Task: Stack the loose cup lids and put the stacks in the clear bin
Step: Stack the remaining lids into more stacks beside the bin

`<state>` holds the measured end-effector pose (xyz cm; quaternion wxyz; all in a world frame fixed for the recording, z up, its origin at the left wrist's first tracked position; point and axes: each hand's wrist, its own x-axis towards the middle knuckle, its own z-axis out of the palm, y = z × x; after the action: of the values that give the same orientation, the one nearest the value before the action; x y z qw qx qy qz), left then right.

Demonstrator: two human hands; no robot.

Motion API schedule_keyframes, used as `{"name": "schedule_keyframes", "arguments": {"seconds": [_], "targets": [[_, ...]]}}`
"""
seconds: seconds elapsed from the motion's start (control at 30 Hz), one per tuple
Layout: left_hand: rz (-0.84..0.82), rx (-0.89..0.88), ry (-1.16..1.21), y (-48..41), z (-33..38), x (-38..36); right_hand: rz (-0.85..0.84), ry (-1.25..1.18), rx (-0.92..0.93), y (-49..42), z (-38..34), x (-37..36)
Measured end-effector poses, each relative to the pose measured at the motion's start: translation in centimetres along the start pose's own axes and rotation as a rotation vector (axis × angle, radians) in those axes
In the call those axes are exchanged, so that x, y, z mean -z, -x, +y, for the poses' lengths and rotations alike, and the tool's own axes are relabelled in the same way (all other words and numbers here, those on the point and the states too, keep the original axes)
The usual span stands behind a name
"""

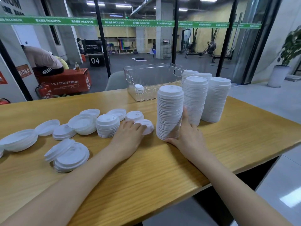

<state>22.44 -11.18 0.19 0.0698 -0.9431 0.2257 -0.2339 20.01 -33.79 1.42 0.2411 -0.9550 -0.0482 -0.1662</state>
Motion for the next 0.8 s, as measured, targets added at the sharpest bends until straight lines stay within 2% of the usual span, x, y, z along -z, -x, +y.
{"name": "schedule_keyframes", "arguments": {"seconds": [0.33, 0.47, 0.57, 0.8], "targets": [[-0.012, 0.068, -0.008, 3.2, -0.9, 1.6, 0.005, 0.067, -0.043, -1.2, -2.4, -0.8], [0.062, 0.053, -0.035, 4.6, -1.6, 2.2, 0.048, 0.099, -0.026, 0.7, -3.7, 1.0], [0.091, 0.084, -0.023, 6.6, -2.6, 3.2, 0.065, 0.236, 0.091, 2.9, -6.0, 2.1], [0.051, 0.201, 0.004, 12.5, -6.4, 4.6, -0.08, 0.156, 0.378, 4.3, -12.7, -1.9]]}}
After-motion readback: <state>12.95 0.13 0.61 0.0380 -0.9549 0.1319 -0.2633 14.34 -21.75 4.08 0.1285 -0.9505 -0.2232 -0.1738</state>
